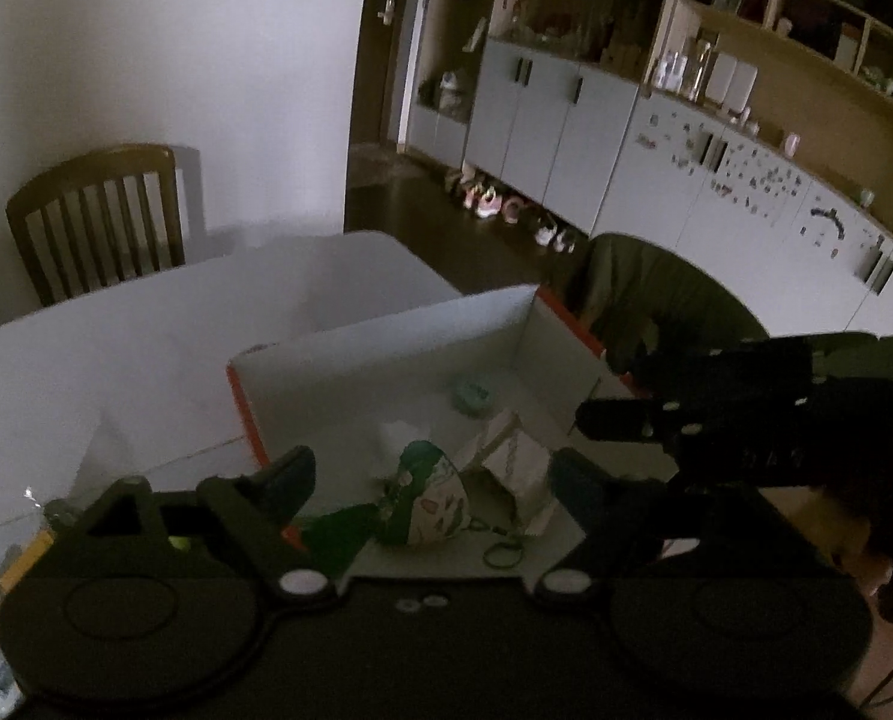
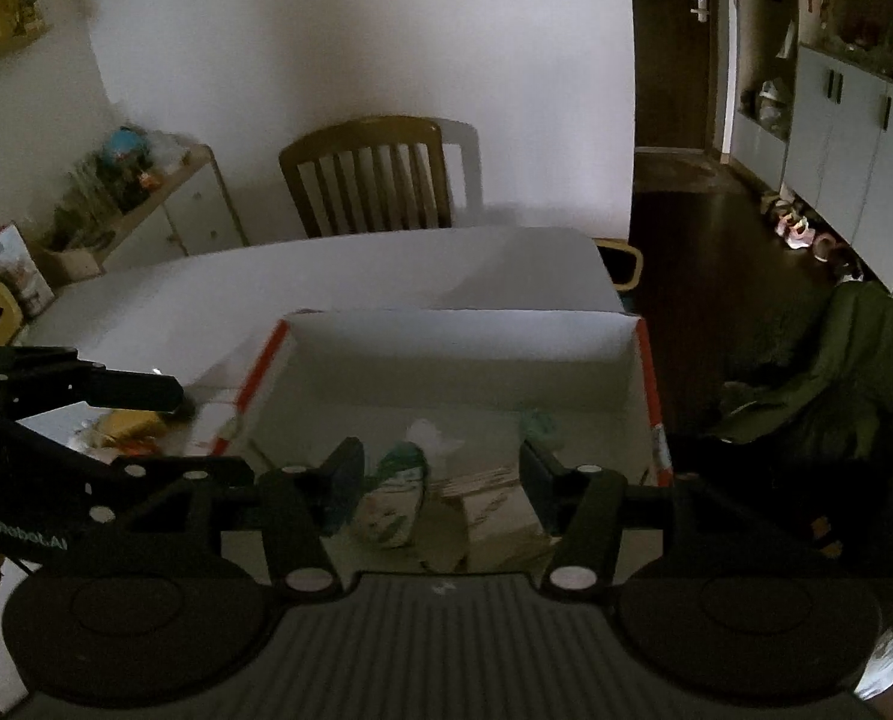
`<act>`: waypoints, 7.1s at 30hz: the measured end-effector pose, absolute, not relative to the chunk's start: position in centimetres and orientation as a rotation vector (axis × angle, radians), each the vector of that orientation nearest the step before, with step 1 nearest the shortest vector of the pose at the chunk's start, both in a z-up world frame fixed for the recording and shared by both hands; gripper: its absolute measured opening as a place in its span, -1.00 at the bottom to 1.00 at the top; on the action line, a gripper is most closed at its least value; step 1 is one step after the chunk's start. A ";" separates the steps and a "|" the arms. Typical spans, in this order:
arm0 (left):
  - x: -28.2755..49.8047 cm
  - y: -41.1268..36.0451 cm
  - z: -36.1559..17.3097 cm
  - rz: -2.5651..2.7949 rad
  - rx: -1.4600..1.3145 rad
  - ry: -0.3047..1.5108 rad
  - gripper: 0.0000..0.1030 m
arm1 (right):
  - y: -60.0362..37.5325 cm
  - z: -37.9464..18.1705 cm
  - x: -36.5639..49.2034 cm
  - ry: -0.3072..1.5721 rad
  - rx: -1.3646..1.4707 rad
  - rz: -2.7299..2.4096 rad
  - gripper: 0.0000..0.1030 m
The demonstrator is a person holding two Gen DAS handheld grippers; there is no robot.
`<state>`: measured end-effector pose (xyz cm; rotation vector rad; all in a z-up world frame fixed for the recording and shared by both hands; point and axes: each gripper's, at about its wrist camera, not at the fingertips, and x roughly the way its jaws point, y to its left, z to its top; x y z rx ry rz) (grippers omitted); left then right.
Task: Organize objects
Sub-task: 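Open both grippers to release the items inside the box, then withdraw, then move both tools back over the remaining clutter on the table, then grasp the white-and-green plastic bag with the left gripper while the right grasps the black cord, then carry the plastic bag and black cord into the red shoebox with both grippers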
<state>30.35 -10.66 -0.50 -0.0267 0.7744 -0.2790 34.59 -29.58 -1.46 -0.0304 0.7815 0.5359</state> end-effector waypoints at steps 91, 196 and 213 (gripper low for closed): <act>24.8 16.5 -15.4 -0.168 -0.037 0.923 0.59 | 2.4 -15.1 22.3 0.952 -0.316 0.700 0.30; 41.0 -17.2 -5.6 -0.252 0.128 0.926 -0.57 | -29.7 -6.5 39.5 0.796 -0.089 0.480 -0.82; 44.8 -18.6 -10.8 -0.236 0.120 1.052 -0.55 | -28.1 -11.3 42.4 0.881 -0.206 0.452 -0.81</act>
